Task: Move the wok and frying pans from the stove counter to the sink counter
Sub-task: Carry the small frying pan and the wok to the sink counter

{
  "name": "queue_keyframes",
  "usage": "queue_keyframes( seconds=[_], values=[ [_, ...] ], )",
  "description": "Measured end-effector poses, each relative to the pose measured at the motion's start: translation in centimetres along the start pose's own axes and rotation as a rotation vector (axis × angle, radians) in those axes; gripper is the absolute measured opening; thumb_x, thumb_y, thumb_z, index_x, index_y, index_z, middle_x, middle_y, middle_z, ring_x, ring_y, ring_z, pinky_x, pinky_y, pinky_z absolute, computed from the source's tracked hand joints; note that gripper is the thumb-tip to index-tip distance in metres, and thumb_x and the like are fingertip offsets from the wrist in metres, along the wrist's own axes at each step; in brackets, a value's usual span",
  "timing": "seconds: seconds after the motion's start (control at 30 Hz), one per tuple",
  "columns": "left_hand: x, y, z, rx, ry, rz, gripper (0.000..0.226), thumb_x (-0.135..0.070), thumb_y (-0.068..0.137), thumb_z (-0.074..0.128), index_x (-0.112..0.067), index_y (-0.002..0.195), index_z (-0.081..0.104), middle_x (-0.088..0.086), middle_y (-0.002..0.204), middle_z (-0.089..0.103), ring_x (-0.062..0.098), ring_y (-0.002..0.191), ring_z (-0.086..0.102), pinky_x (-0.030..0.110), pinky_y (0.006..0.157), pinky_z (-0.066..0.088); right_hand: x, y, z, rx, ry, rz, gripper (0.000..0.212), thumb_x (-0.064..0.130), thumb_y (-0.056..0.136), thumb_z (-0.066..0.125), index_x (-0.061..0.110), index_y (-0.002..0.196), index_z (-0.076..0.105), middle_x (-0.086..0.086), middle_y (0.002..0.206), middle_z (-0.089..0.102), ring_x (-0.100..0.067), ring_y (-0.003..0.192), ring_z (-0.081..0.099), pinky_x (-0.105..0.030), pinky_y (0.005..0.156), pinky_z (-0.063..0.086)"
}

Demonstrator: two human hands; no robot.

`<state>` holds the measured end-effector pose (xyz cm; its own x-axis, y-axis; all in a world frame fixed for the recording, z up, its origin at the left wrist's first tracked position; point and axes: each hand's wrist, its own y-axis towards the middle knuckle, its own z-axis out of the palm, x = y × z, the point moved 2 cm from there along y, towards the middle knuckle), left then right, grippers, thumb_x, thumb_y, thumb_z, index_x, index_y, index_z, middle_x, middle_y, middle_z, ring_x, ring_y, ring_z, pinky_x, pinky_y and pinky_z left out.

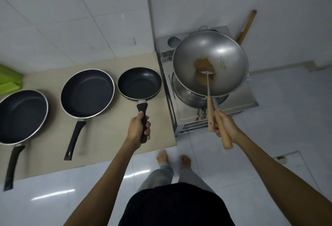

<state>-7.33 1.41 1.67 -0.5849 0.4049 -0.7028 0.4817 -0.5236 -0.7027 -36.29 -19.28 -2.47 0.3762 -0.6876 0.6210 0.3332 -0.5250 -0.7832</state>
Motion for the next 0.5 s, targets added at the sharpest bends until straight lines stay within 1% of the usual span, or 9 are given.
queue_keyframes(
  seconds=[0.13,0.3,0.4,0.5],
  values=[
    [1.1,-3.0,0.4,-0.031,0.035,0.081,0.04,-0.036,0.108,0.034,-0.006,0.09,0.052,0.002,0.052,0.049,0.016,0.033,0.035,0.023,0.032,0.037,0.2,-1.0,0.1,0.007,-0.067,-0.068,0.052,0.053,0.107,0.043,0.012,0.083,0.065,-0.006,0.059,0.059,-0.015,0.043,0.049,-0.023,0.04,0.039],
    [2.7,-6.1,0.9,-0.09,0.004,0.154,0.041,-0.035,0.109,0.033,-0.004,0.094,0.054,0.002,0.051,0.046,0.015,0.032,0.033,0.022,0.031,0.035,0.5,-2.3,-0.2,0.074,-0.083,-0.095,0.052,0.05,0.108,0.042,0.014,0.078,0.066,-0.005,0.058,0.059,-0.015,0.042,0.048,-0.024,0.038,0.038],
    [3.9,-7.8,0.8,-0.124,-0.021,0.19,0.042,-0.035,0.11,0.032,-0.001,0.103,0.057,0.002,0.051,0.045,0.015,0.033,0.034,0.021,0.032,0.033,0.2,-3.2,-0.4,0.1,-0.101,-0.096,0.053,0.05,0.108,0.043,0.016,0.075,0.067,-0.006,0.059,0.058,-0.015,0.042,0.048,-0.024,0.038,0.039],
    [4.9,-9.4,-0.1,-0.159,-0.074,0.203,0.04,-0.034,0.11,0.032,-0.003,0.115,0.056,0.003,0.054,0.044,0.015,0.034,0.033,0.021,0.033,0.032,-0.1,-4.3,-0.2,0.078,-0.177,-0.116,0.054,0.051,0.107,0.045,0.017,0.073,0.068,-0.005,0.057,0.058,-0.015,0.041,0.049,-0.024,0.038,0.039]
  ],
)
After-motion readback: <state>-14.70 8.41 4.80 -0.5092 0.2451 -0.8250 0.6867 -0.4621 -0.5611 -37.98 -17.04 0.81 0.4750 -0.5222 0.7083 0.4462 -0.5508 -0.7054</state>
